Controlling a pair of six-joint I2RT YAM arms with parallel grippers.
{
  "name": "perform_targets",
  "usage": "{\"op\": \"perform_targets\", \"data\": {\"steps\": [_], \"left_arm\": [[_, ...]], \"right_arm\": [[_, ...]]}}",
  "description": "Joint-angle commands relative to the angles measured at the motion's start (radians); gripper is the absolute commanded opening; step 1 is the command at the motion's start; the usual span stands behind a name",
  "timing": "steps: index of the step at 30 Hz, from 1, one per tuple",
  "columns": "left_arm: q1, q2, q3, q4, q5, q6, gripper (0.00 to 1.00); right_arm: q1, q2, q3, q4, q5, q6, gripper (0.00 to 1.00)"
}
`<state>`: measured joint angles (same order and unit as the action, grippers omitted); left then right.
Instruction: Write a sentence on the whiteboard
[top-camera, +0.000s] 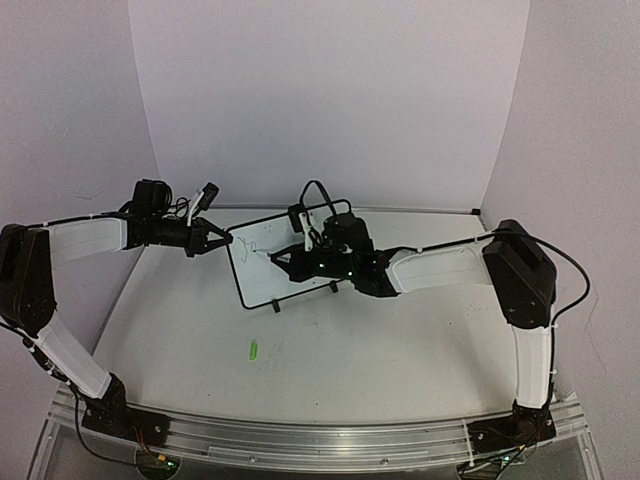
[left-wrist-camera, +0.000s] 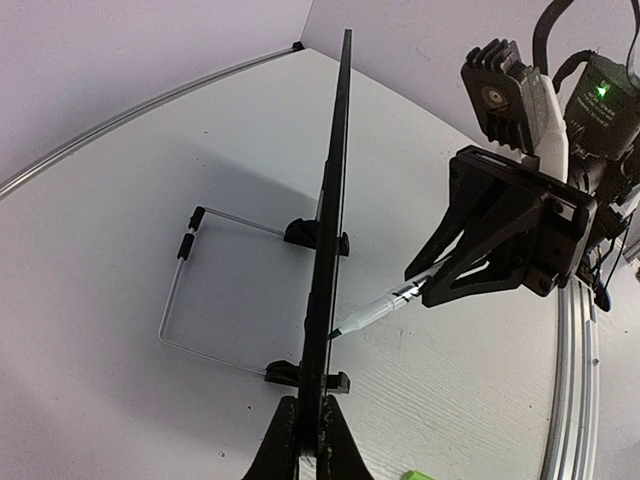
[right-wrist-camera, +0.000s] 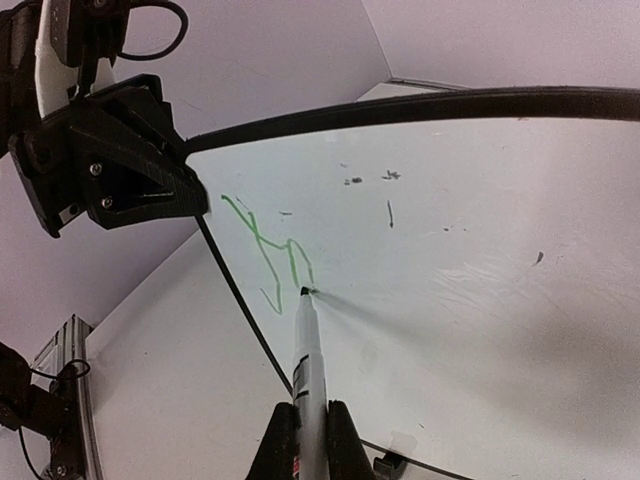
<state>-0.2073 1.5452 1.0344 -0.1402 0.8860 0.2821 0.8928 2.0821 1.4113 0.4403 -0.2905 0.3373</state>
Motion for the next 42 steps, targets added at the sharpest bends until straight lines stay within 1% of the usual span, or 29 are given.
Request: {"op": "perform_targets", "data": {"steps": [1, 11, 16, 22, 42], "left_arm": [[0.003, 0.022, 0.028, -0.061, -0.05, 0.035, 0.0], [0.003, 0.02, 0.029, -0.065, -0.052, 0.035, 0.0], [0.002, 0.019, 0.029, -0.067, -0.053, 0.035, 0.0], [0.002, 0.018, 0.029, -0.067, -0.053, 0.035, 0.0], [0.002, 0.03, 0.036, -0.072, -0.055, 0.039, 0.0]], "right_arm": [[-0.009, -0.062, -0.003, 0.014, 0.069, -0.018, 0.0], [-0.009, -0.067, -0.007, 0.014, 0.055, -0.018, 0.0], [-0.009, -0.107, -0.041, 0.037, -0.005, -0.008, 0.0], [-0.009, -0.151, -0.079, 0.061, 0.007, 0.003, 0.0], [-0.009, -0.032, 0.041, 0.028, 0.007, 0.006, 0.0]]}}
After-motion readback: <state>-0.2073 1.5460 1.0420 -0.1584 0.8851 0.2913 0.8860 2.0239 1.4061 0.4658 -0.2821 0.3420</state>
